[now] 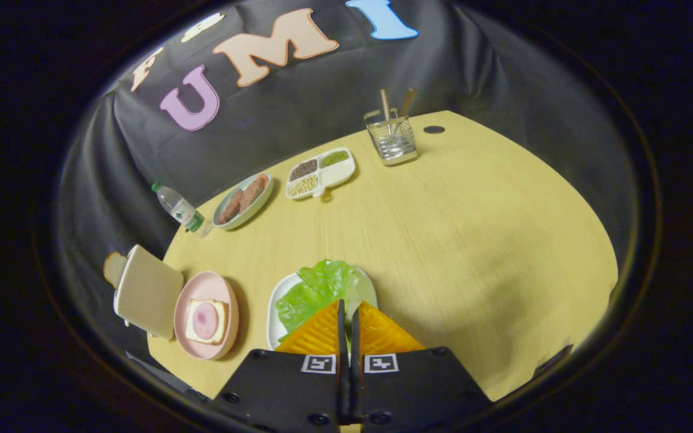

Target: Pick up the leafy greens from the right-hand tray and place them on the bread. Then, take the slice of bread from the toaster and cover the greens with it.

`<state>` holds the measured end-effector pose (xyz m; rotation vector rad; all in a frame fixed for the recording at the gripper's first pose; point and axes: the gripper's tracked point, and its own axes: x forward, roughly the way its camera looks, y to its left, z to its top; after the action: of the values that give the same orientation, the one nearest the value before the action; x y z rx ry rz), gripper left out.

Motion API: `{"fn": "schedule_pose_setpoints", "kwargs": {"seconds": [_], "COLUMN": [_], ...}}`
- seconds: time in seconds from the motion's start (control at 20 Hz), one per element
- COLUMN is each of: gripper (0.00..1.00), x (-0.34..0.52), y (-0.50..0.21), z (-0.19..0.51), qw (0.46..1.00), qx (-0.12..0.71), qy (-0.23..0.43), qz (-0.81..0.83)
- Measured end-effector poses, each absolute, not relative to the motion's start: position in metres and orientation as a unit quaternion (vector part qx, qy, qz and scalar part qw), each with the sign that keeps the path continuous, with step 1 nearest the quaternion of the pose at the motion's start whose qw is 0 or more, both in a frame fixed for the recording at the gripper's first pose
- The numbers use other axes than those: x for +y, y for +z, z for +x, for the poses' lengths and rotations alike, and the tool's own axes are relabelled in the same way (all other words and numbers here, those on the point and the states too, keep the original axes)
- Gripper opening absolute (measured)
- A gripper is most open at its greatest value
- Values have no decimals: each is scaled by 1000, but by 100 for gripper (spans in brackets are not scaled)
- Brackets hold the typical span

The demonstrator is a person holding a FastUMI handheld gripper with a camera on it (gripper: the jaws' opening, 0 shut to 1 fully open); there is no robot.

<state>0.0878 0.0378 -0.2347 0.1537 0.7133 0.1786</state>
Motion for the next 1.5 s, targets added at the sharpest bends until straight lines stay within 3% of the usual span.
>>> {"fn": "schedule_pose_setpoints", "kwargs": {"seconds": [0.75, 1.25, 1.5], "gripper": [3, 3, 3], "x": [169, 284, 295], "y": [-141, -182, -230], "z": [40, -2, 5], "qw": [922, 882, 879], "qx": [302, 349, 379], "qy": [207, 296, 282], "qz": [127, 110, 73]}}
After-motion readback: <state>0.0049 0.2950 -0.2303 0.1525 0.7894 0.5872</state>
